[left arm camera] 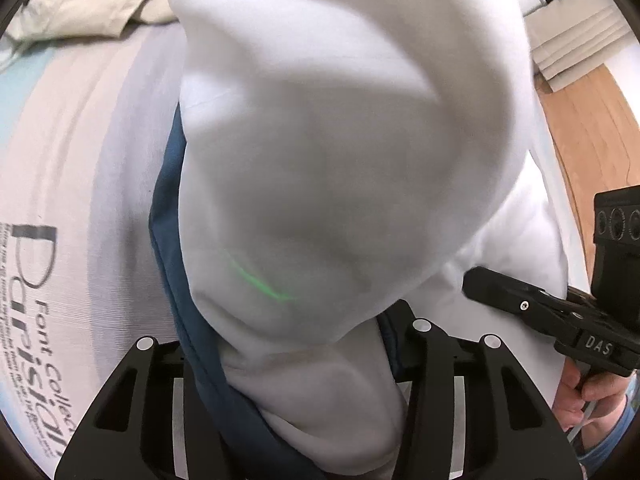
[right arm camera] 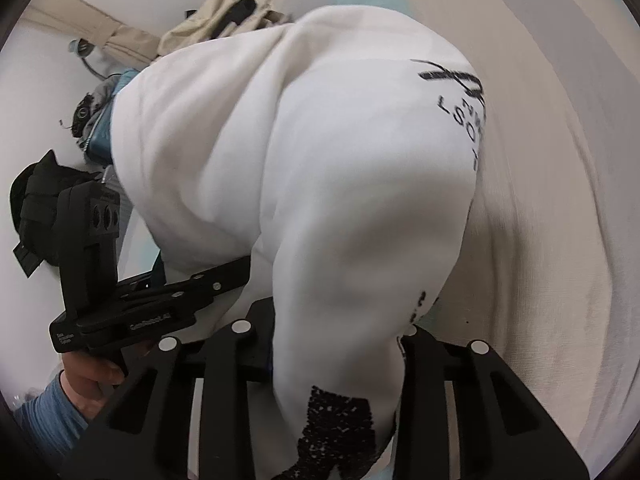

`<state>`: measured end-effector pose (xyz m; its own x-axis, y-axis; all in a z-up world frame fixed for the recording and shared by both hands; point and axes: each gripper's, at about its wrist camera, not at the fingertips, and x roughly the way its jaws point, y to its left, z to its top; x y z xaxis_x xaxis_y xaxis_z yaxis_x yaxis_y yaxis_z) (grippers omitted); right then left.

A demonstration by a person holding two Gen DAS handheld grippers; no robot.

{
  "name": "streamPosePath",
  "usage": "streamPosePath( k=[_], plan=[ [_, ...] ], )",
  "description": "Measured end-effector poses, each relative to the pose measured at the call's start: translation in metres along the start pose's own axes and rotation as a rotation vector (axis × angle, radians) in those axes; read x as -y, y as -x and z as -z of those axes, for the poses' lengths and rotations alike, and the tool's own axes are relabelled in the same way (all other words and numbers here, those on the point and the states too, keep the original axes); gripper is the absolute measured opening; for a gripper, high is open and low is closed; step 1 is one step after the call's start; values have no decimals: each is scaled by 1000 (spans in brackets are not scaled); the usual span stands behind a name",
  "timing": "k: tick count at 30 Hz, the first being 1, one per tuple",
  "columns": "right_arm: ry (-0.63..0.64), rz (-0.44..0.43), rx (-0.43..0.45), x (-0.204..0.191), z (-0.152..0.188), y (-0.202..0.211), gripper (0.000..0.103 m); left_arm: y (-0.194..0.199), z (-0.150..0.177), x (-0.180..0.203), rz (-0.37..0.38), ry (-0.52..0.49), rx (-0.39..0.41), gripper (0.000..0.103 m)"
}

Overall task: Fold large clothes
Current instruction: 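Lift the white bundle with both tools and carry it toward the headboard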

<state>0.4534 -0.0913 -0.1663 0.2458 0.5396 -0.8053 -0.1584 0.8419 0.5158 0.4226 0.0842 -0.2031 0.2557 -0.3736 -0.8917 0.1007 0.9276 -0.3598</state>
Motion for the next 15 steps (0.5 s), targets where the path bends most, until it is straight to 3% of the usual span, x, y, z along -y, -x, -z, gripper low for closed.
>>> streamPosePath(
  k=[9, 15],
  plan=[
    [65, -17, 75, -8, 11, 55, 27, 35, 1, 35, -15, -53, 48, 43],
    [70, -7, 141, -3, 21, 107, 27, 53, -2, 88, -26, -123, 69, 43]
  ],
)
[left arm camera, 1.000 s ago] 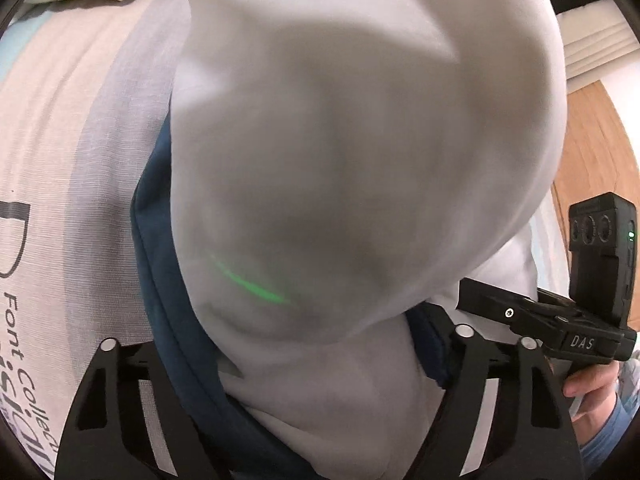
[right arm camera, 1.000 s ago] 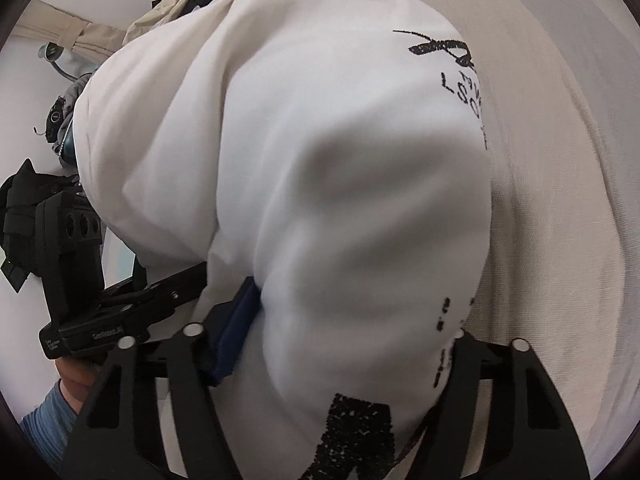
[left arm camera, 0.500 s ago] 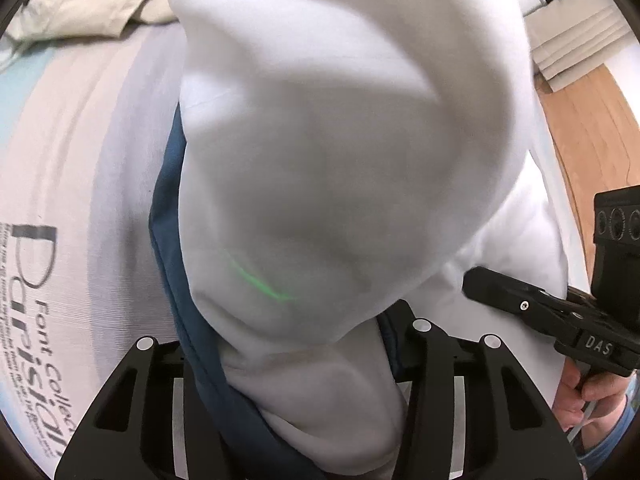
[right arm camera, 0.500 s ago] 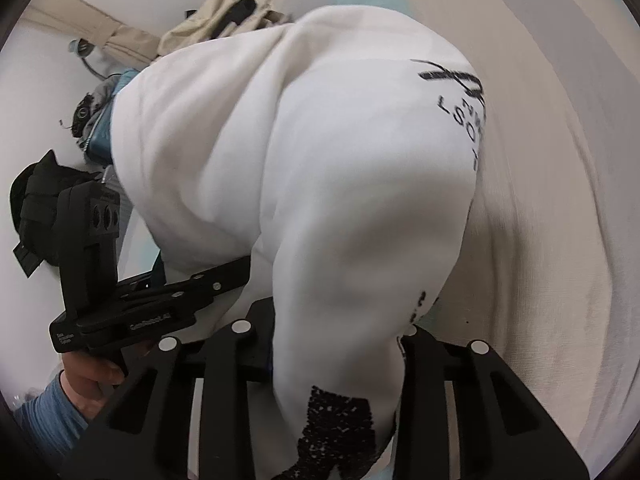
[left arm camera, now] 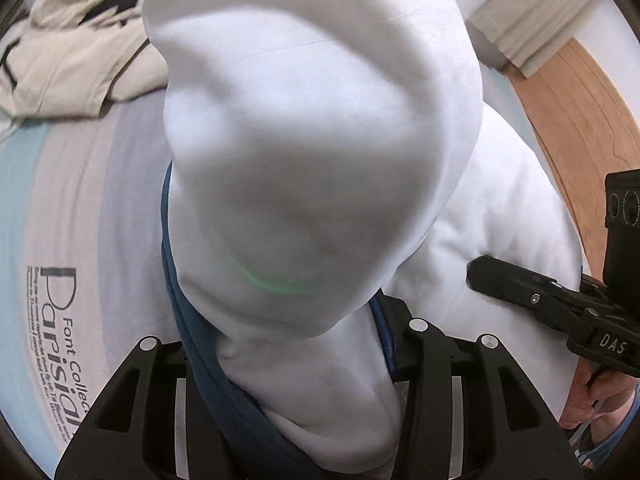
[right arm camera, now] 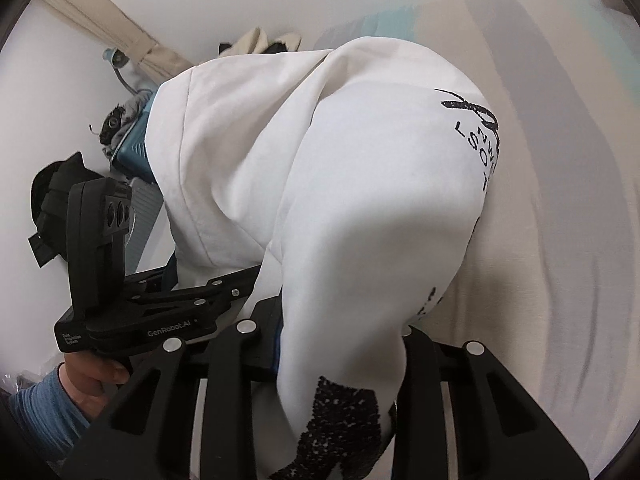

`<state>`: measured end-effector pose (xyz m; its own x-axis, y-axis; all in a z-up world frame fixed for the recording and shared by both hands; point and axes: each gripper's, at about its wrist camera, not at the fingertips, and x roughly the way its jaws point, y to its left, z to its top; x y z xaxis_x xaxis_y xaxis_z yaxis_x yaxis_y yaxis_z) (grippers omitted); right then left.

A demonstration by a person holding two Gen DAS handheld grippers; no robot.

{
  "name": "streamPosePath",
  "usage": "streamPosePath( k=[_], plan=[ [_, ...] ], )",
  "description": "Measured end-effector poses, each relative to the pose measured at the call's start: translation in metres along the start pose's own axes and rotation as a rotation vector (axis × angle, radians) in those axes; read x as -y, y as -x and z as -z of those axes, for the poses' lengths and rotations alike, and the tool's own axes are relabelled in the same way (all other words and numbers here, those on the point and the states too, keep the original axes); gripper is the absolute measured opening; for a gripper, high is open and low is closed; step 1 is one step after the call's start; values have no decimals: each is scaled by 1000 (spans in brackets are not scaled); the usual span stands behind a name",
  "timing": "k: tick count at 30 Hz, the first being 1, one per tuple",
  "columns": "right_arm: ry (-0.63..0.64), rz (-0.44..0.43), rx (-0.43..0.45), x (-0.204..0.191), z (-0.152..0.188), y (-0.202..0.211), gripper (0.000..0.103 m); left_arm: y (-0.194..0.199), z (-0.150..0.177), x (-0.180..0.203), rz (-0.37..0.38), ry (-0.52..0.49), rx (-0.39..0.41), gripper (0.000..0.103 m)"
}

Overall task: Fold large clothes
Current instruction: 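Lift the white bundle with both tools and carry it toward the headboard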

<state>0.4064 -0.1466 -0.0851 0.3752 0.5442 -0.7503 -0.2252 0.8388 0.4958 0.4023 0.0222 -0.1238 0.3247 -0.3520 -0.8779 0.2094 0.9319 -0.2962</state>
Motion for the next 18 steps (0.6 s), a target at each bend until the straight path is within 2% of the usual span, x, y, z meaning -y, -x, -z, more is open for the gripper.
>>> streamPosePath(
  k=[1, 6, 12, 17, 18],
  plan=[
    [0, 6, 10, 3, 1, 10, 27, 10, 9, -1, 1, -11, 1, 43],
    [-26, 25, 65, 33, 12, 62, 27, 8, 7, 65, -3, -79, 3, 43],
    [-53, 83, 119, 101, 29, 147, 27, -15, -1, 187, 13, -174, 6, 43],
    [-88, 139, 163, 184, 45, 230, 27, -41, -11, 292, 51, -226, 8, 43],
    [-92, 163, 172, 206, 50, 252, 27, -52, -12, 325, 66, -247, 5, 43]
  ],
)
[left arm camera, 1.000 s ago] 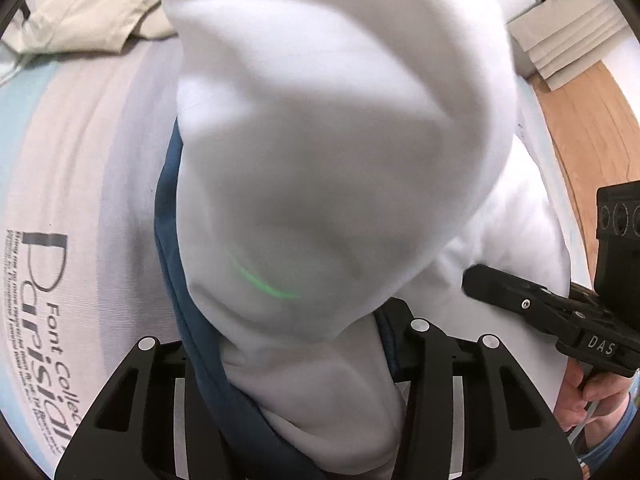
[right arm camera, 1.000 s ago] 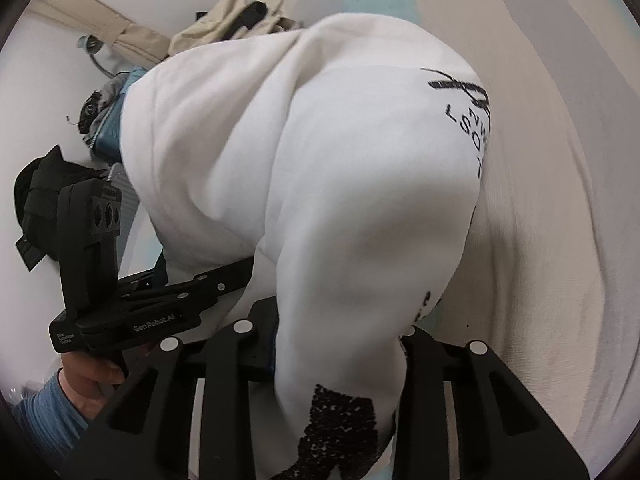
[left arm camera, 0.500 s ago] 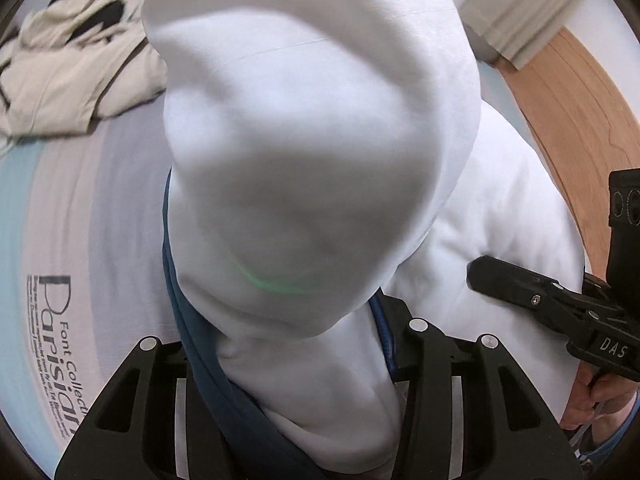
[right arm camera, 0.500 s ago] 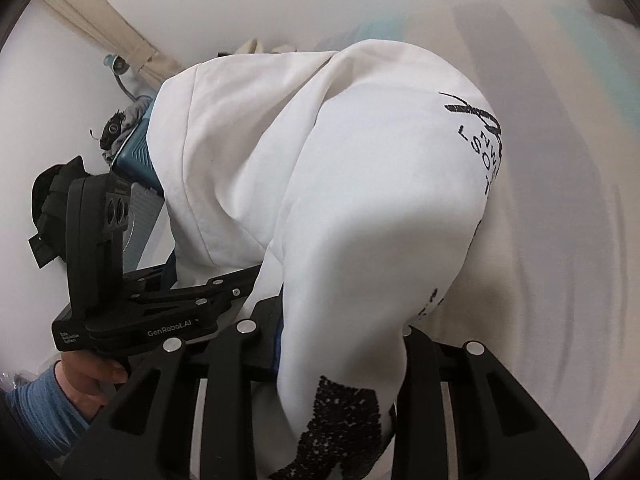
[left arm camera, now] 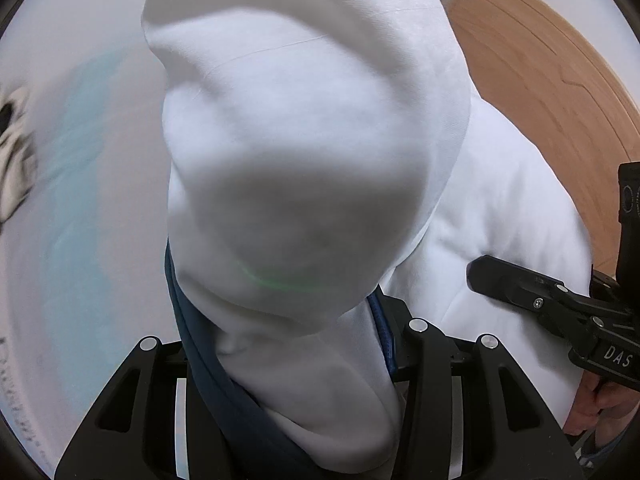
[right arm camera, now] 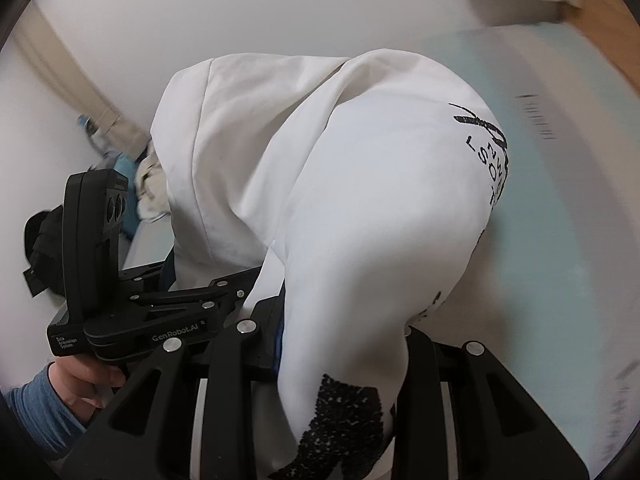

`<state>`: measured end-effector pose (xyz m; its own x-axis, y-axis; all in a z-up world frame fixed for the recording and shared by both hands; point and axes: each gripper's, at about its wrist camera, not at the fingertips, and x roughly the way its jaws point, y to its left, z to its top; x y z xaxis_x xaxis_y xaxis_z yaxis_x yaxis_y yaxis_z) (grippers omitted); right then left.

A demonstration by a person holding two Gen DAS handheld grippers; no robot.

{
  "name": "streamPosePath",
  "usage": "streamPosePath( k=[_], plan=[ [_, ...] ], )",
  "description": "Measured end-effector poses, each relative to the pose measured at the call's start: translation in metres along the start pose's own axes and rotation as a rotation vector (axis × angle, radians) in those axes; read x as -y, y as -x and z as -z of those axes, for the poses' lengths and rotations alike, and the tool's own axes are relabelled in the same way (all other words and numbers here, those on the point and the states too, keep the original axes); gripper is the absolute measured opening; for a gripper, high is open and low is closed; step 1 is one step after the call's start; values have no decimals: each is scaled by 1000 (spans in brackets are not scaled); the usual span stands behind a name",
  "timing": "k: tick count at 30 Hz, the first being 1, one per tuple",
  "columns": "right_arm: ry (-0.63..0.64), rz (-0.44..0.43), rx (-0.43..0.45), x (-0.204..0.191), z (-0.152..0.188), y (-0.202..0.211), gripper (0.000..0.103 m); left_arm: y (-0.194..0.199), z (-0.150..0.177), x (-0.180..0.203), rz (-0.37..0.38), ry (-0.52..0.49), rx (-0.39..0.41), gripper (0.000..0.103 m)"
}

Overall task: Fold large clothes
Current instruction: 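Lift the white bundle with both tools and carry it toward the headboard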

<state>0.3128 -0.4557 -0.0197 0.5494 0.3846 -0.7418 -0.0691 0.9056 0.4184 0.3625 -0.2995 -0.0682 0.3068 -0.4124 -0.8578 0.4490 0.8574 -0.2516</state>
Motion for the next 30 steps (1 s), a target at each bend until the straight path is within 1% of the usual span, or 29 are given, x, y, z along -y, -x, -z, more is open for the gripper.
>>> streamPosePath(
  k=[2, 3, 5, 6, 8, 9, 12, 14, 15, 16, 18, 21, 22, 23, 24, 26, 27, 29, 30],
  plan=[
    [-15, 29, 9, 37, -1, 26, 27, -19, -14, 45, 21, -32, -4, 43],
    [-33, 47, 14, 66, -2, 44, 27, -30, -22, 71, 35, -47, -8, 43],
    [-47, 84, 24, 109, -3, 71, 27, -49, -35, 112, 61, -74, -14, 43],
    [-55, 98, 28, 126, -3, 81, 27, -63, -43, 142, 80, -92, -19, 43],
    [-84, 134, 37, 174, -2, 110, 27, -83, -54, 183, 104, -117, -27, 43],
    [-98, 158, 41, 202, 0, 126, 27, -98, -61, 211, 119, -139, -35, 43],
    [-138, 198, 44, 263, 7, 152, 27, -135, -73, 274, 152, -193, -49, 43],
    [-180, 221, 42, 309, 14, 169, 27, -158, -77, 307, 168, -221, -64, 43],
    [-203, 233, 38, 334, 20, 176, 27, -168, -80, 318, 172, -229, -71, 43],
    [-215, 239, 33, 348, 23, 179, 27, -181, -80, 334, 175, -243, -80, 43],
    [-259, 245, 22, 384, 35, 183, 27, -198, -75, 352, 173, -265, -97, 43],
    [-312, 240, -3, 422, 53, 179, 27, -224, -67, 378, 156, -298, -128, 43],
    [-323, 236, -8, 427, 57, 176, 27, -233, -59, 393, 146, -315, -134, 43],
    [-333, 233, -13, 435, 62, 174, 27, -238, -59, 401, 141, -323, -142, 43],
    [-342, 228, -16, 441, 67, 172, 27, -238, -69, 402, 139, -324, -150, 43],
    [-360, 220, -21, 453, 74, 168, 27, -239, -71, 408, 130, -335, -155, 43],
    [-367, 217, -25, 458, 79, 165, 27, -235, -82, 414, 124, -343, -155, 44],
    [-381, 213, -34, 461, 85, 160, 28, -242, -75, 414, 111, -358, -163, 44],
    [-387, 214, -40, 462, 88, 155, 29, -246, -71, 421, 103, -362, -164, 44]
  ],
)
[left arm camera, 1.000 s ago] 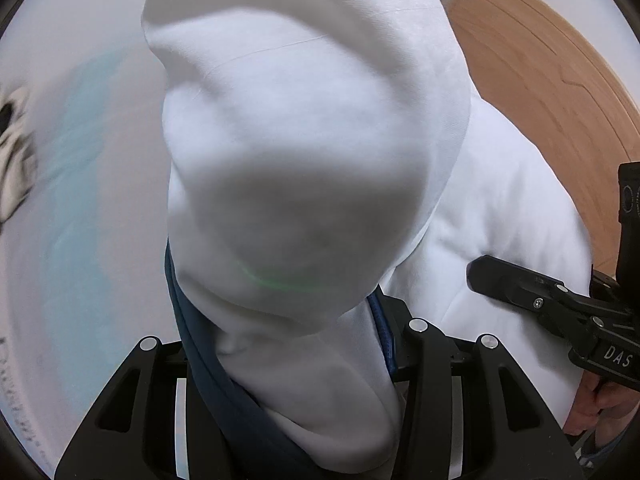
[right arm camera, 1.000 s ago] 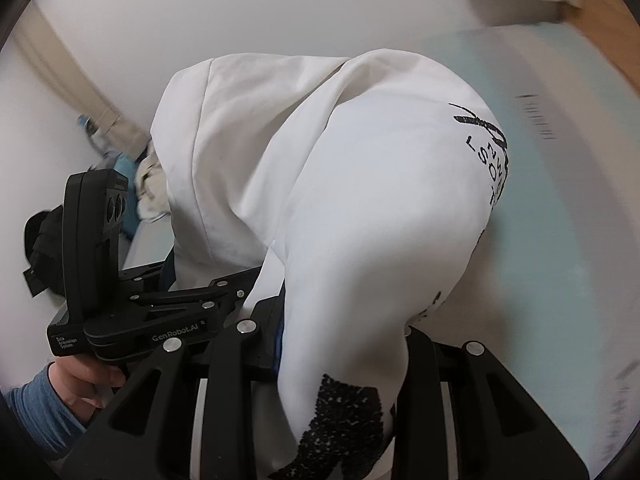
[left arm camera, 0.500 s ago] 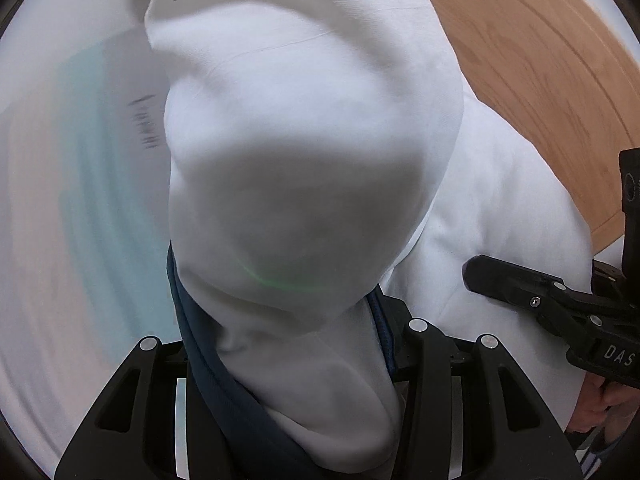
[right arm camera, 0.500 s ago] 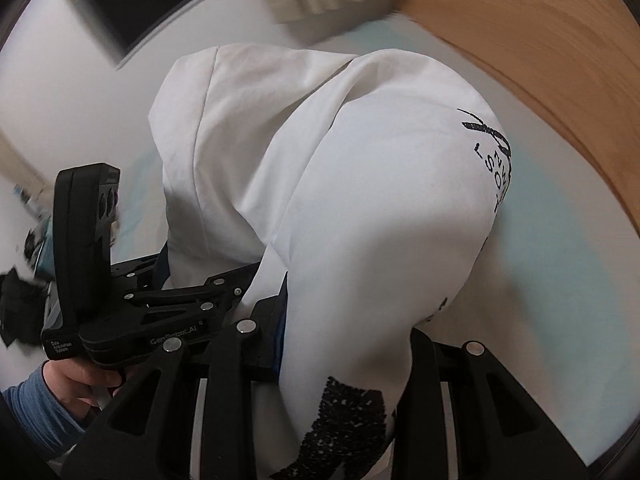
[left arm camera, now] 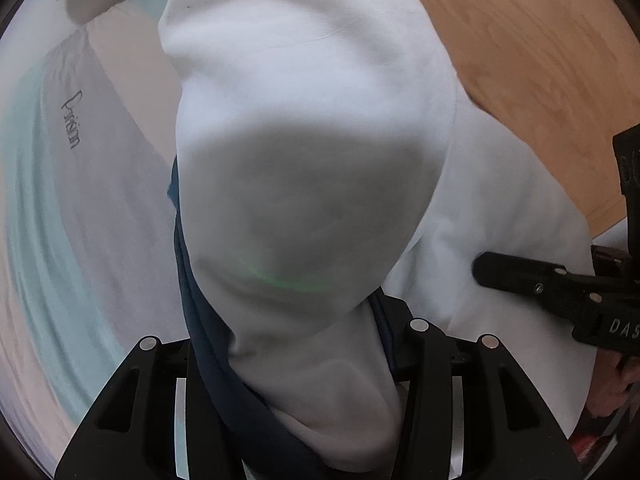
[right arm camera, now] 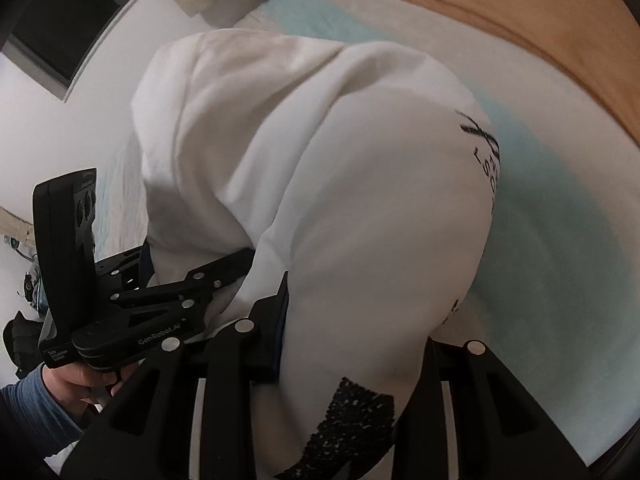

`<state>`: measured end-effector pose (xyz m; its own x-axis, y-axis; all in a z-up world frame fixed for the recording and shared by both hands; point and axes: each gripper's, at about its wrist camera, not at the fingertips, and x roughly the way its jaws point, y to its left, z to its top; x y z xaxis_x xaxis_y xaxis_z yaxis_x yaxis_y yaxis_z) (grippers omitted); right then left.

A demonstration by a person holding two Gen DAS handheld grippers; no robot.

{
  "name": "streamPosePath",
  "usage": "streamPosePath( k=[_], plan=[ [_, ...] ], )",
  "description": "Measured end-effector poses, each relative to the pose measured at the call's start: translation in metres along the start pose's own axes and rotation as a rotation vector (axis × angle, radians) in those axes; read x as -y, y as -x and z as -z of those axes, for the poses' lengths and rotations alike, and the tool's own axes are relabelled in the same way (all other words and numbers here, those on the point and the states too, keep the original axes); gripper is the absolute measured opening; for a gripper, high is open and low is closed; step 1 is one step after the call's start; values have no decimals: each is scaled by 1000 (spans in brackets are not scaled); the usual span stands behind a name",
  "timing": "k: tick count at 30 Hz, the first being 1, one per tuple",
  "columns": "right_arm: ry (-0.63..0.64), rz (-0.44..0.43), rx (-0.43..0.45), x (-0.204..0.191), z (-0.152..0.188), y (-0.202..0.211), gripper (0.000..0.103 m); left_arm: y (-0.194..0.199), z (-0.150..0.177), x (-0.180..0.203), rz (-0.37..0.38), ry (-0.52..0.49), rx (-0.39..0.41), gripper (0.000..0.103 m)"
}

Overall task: Fold large clothes
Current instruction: 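Lift the white bundle with both tools and carry it toward the headboard, then set the bundle down on the bed and open both tools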

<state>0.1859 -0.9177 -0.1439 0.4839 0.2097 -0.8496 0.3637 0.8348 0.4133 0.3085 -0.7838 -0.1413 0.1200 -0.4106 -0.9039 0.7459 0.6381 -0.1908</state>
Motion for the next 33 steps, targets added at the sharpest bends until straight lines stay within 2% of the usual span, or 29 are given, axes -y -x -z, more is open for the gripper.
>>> streamPosePath(
  k=[4, 7, 9, 16, 20, 22, 24, 28, 33],
  plan=[
    [-16, 14, -11, 10, 17, -10, 36, -14, 10, 6, 3, 9, -3, 50],
    [-26, 39, -8, 10, 25, -9, 43, -18, 18, -2, -1, 18, -5, 65],
    [-45, 38, -8, 8, 25, -5, 46, -16, 21, 0, 6, 29, -9, 69],
    [-3, 158, 28, -10, 34, 7, 61, 10, 26, -6, -52, 26, 38, 91],
    [13, 254, 67, -3, 34, 24, 75, 34, 26, -12, -92, 33, 70, 95],
    [22, 307, 101, -12, 37, 30, 81, 50, 32, -7, -116, 27, 87, 97],
    [33, 353, 138, -20, 42, 41, 87, 52, 37, -18, -133, 16, 106, 97],
    [48, 408, 193, -44, 55, 57, 90, 77, 60, -10, -110, -11, 135, 97],
    [0, 423, 291, -63, 87, 97, 94, 116, 90, 5, -146, -82, 210, 97]
  ],
)
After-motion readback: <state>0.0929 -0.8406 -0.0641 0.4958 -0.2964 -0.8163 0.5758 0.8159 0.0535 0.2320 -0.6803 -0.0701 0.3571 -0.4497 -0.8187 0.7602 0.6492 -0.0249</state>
